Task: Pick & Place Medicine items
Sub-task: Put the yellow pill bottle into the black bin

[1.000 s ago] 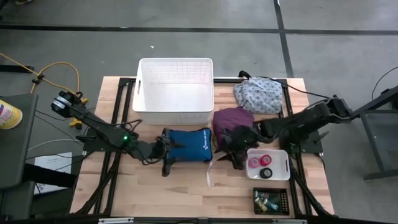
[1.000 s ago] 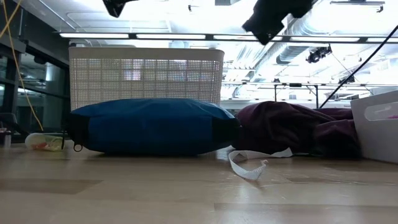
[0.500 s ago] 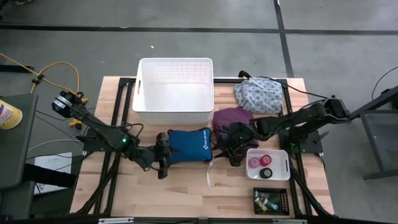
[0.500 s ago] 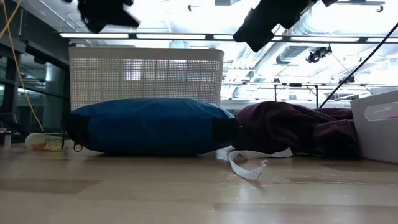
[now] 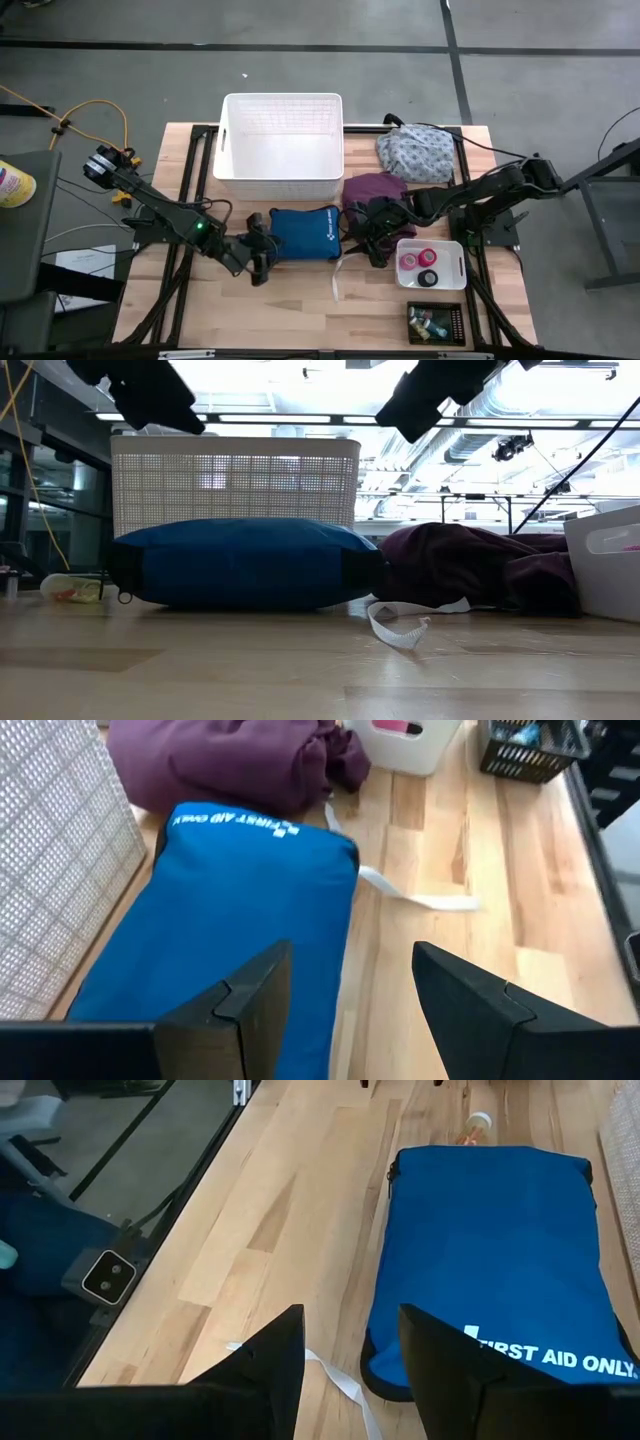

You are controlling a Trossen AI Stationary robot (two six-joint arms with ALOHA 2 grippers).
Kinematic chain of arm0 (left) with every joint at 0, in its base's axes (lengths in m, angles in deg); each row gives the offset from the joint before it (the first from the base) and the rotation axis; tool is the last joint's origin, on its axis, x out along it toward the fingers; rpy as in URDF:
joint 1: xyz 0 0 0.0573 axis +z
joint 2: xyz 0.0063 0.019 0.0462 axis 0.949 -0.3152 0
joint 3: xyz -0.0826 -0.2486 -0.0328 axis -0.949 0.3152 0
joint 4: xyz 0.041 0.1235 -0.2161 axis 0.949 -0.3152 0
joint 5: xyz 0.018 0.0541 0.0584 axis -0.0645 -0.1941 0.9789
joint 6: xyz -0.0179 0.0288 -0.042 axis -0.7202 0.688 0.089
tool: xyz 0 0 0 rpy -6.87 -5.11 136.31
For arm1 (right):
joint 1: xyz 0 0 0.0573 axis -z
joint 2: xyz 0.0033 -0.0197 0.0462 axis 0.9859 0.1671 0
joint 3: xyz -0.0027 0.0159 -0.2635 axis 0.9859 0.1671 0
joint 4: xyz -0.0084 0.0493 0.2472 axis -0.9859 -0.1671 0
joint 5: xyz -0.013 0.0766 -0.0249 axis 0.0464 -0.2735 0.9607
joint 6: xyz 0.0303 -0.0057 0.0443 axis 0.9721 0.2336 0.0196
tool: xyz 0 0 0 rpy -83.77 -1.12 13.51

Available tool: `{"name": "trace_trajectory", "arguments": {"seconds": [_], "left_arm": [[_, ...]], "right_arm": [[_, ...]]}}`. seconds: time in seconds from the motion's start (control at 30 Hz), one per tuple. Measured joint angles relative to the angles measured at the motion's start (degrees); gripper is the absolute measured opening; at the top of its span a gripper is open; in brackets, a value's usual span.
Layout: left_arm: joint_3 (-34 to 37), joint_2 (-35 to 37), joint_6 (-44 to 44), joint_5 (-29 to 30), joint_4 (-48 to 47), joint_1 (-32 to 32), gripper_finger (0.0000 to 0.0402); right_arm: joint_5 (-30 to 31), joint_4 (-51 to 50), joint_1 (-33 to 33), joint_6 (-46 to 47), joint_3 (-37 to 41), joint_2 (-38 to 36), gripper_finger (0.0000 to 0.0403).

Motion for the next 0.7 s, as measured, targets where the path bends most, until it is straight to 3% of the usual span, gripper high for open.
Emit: {"name": "trace_trajectory", "arguments": {"seconds": [0.4, 0.6, 0.7], "left_arm": [[0.0, 0.0, 1.1, 0.0, -6.5, -1.8, 0.0203], [0.0, 0.0, 1.1, 0.0, -14.3, -1.8, 0.0203], [0.0, 0.0, 1.5, -2.9, -19.0, -2.3, 0.0203]], "right_arm": [[0.0, 0.0, 0.0, 0.0, 0.0, 0.0, 0.0149], [0.0, 0.0, 0.0, 0.0, 0.0, 0.0, 0.0149], [0.0, 0.0, 0.0, 0.0, 0.0, 0.0, 0.0149]]}}
